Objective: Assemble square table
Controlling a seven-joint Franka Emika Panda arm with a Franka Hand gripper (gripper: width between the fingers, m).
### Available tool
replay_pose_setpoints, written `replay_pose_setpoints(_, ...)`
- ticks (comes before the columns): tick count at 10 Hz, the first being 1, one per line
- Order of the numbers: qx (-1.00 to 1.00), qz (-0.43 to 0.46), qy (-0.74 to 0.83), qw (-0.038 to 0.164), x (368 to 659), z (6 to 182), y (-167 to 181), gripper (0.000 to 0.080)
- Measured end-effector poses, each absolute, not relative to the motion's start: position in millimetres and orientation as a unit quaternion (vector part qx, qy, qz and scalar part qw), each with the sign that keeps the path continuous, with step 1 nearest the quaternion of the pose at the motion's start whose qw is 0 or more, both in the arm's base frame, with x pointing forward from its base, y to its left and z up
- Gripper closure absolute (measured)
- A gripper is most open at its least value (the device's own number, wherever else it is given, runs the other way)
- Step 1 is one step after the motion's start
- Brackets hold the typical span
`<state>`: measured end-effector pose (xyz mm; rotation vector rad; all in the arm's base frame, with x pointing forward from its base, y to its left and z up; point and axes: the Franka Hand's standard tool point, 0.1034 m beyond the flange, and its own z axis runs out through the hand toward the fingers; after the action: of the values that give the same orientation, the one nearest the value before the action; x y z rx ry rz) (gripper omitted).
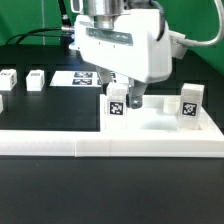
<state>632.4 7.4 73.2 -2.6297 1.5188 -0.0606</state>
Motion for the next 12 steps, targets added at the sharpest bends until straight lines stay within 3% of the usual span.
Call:
replay_pose_setpoints(2, -0.936, -0.067, 0.343, 0.041, 635.3, 60.2, -1.2, 0.0150)
replay_pose_setpoints(3, -0.954, -0.065, 0.292, 0.031, 620.9, 49.8, 2.2, 0.0150)
replay_pose_setpoints(6, -0.985, -0.073, 0.156, 0.012, 598.2, 44.5, -2.5, 0.0150)
replay_pose_setpoints(11, -0.984, -0.069, 0.163, 0.018, 595.6, 50.7, -0.9, 0.0150)
replay_pose_setpoints(12, -0.985, -0.030, 0.167, 0.035, 599.4, 59.0, 3.9, 0.0150)
